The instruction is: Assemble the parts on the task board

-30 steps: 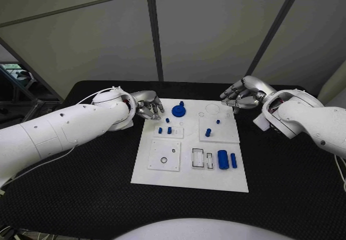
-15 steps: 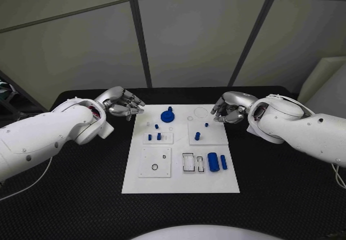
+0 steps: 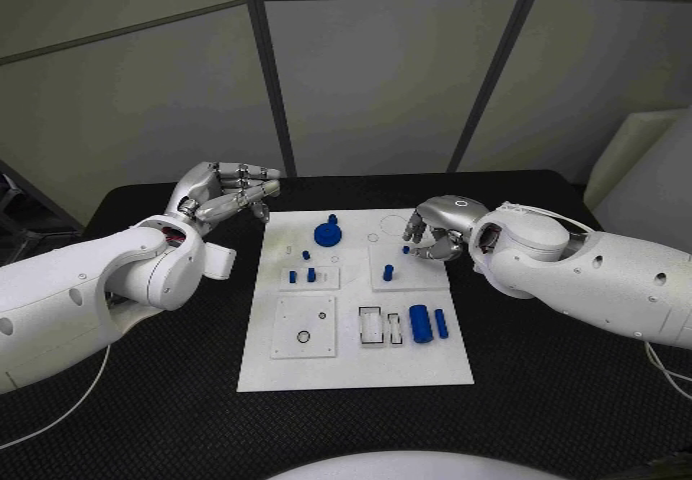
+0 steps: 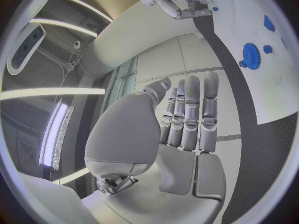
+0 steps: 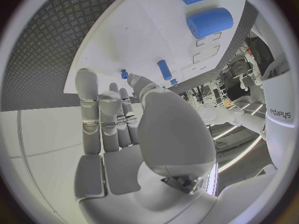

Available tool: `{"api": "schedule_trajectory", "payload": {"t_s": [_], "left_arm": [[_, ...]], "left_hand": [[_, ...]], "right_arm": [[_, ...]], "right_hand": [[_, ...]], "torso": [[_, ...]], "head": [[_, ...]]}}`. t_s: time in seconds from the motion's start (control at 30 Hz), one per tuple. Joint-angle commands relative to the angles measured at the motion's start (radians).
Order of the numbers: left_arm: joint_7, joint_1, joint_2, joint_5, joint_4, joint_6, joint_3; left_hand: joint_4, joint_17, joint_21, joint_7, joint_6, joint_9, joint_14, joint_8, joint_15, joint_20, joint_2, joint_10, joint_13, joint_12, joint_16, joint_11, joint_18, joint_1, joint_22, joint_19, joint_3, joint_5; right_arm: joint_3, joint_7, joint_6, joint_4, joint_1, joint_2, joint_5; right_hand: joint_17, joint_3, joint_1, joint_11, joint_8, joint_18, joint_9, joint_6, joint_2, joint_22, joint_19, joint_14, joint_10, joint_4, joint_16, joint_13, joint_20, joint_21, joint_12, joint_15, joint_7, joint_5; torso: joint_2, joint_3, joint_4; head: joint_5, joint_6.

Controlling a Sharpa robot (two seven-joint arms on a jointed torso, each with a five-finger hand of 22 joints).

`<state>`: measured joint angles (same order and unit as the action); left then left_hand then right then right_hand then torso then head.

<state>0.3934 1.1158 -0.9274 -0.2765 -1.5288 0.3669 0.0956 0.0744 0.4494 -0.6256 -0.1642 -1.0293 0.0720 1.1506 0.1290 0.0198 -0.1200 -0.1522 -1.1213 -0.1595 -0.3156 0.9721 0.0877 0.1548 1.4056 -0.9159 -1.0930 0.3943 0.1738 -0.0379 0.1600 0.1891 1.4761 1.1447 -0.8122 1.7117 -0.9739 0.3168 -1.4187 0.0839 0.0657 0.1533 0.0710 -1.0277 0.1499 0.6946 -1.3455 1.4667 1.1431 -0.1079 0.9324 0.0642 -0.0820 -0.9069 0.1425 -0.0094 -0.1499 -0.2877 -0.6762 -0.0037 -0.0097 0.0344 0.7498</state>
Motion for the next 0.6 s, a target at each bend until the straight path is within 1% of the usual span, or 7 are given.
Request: {"api": "schedule_trajectory", "payload": {"t_s": [0.03,0.23,0.3,0.4,0.5,0.57,0.6], "left_arm": [[0.094,-0.002,-0.004,0.151,-0.014,0.007,0.0],[0.093,-0.004,-0.006,0.164,-0.019,-0.007,0.0],[0.091,-0.005,-0.005,0.165,-0.019,-0.011,0.0],[0.085,-0.005,-0.002,0.167,-0.016,-0.017,0.0],[0.08,-0.006,0.001,0.168,-0.013,-0.02,0.0],[0.077,-0.006,0.002,0.168,-0.011,-0.022,0.0],[0.076,-0.006,0.003,0.168,-0.011,-0.023,0.0]], "left_hand": [[0.003,-0.002,0.007,0.003,-0.006,0.0,0.002,0.004,-0.006,0.003,0.01,-0.002,-0.001,-0.004,-0.006,0.0,0.029,-0.005,0.003,-0.003,-0.005,0.002],[0.001,-0.005,0.012,0.002,-0.005,-0.001,0.0,0.006,-0.006,0.003,0.018,0.003,-0.002,-0.007,-0.009,0.0,0.029,0.001,0.007,-0.004,-0.004,0.003],[0.0,-0.005,0.013,0.002,-0.005,-0.001,0.0,0.006,-0.006,0.003,0.019,0.004,-0.003,-0.008,-0.01,0.0,0.029,0.002,0.008,-0.004,-0.004,0.003],[-0.001,-0.005,0.014,0.002,-0.004,-0.001,0.0,0.006,-0.006,0.003,0.02,0.005,-0.003,-0.009,-0.01,0.0,0.029,0.003,0.009,-0.004,-0.004,0.003],[-0.005,-0.007,0.017,0.0,-0.002,-0.002,-0.002,0.006,-0.006,0.004,0.023,0.009,-0.004,-0.011,-0.013,0.001,0.029,0.009,0.011,-0.005,-0.003,0.003],[-0.007,-0.008,0.017,-0.001,0.0,-0.002,-0.002,0.005,-0.005,0.004,0.023,0.011,-0.004,-0.011,-0.013,0.002,0.029,0.011,0.012,-0.005,-0.003,0.003],[-0.007,-0.008,0.018,-0.001,0.0,-0.002,-0.002,0.005,-0.005,0.004,0.023,0.011,-0.004,-0.012,-0.013,0.002,0.029,0.011,0.012,-0.005,-0.003,0.003]], "right_arm": [[0.003,0.014,0.0,-0.003,0.0,0.009,0.05],[0.006,0.015,-0.014,-0.014,-0.001,0.027,0.052],[0.007,0.016,-0.019,-0.019,-0.001,0.032,0.052],[0.007,0.018,-0.03,-0.029,-0.001,0.041,0.052],[0.007,0.024,-0.032,-0.037,-0.001,0.047,0.052],[0.007,0.029,-0.032,-0.043,-0.002,0.051,0.052],[0.007,0.031,-0.033,-0.045,-0.002,0.053,0.052]], "right_hand": [[-0.011,0.008,-0.005,0.001,0.0,-0.013,0.0,0.009,0.01,0.014,-0.004,0.047,-0.007,0.001,0.016,0.0,-0.005,-0.014,-0.005,0.006,0.0,0.004],[-0.028,0.014,-0.007,0.002,0.001,-0.015,0.001,0.007,0.008,0.036,-0.005,0.047,-0.008,0.0,0.039,0.0,-0.006,-0.034,-0.007,0.006,0.0,0.002],[-0.035,0.019,-0.01,0.001,0.002,-0.016,0.001,0.005,0.006,0.046,-0.005,0.047,-0.007,0.001,0.05,0.0,-0.006,-0.044,-0.006,0.006,0.0,0.002],[-0.045,0.028,-0.017,0.0,0.004,-0.017,0.002,0.001,0.001,0.062,-0.005,0.047,-0.005,0.004,0.065,0.0,-0.006,-0.058,-0.006,0.005,0.001,0.003],[-0.061,0.044,-0.018,0.0,0.003,-0.02,0.002,-0.004,-0.004,0.088,-0.004,0.047,-0.003,0.002,0.089,0.0,-0.007,-0.082,-0.006,0.005,0.001,0.024],[-0.07,0.057,-0.018,0.001,0.002,-0.021,0.002,-0.005,-0.007,0.105,-0.002,0.045,-0.003,0.001,0.103,0.0,-0.008,-0.098,-0.007,0.006,0.0,0.041],[-0.072,0.06,-0.018,0.001,0.002,-0.021,0.002,-0.005,-0.008,0.109,-0.002,0.045,-0.003,0.0,0.107,0.0,-0.008,-0.101,-0.007,0.006,-0.001,0.044]], "torso": [[0.0,0.0001,0.0001],[0.0,-0.0001,0.0],[0.0,0.0,0.0005],[0.001,-0.0012,0.0017],[0.001,-0.0009,0.0016],[0.001,-0.0005,0.0003],[0.001,0.0001,-0.0008]], "head": [[0.0,0.002],[0.001,0.005],[-0.001,0.005],[-0.006,0.008],[-0.009,0.007],[-0.011,0.007],[-0.012,0.007]]}}
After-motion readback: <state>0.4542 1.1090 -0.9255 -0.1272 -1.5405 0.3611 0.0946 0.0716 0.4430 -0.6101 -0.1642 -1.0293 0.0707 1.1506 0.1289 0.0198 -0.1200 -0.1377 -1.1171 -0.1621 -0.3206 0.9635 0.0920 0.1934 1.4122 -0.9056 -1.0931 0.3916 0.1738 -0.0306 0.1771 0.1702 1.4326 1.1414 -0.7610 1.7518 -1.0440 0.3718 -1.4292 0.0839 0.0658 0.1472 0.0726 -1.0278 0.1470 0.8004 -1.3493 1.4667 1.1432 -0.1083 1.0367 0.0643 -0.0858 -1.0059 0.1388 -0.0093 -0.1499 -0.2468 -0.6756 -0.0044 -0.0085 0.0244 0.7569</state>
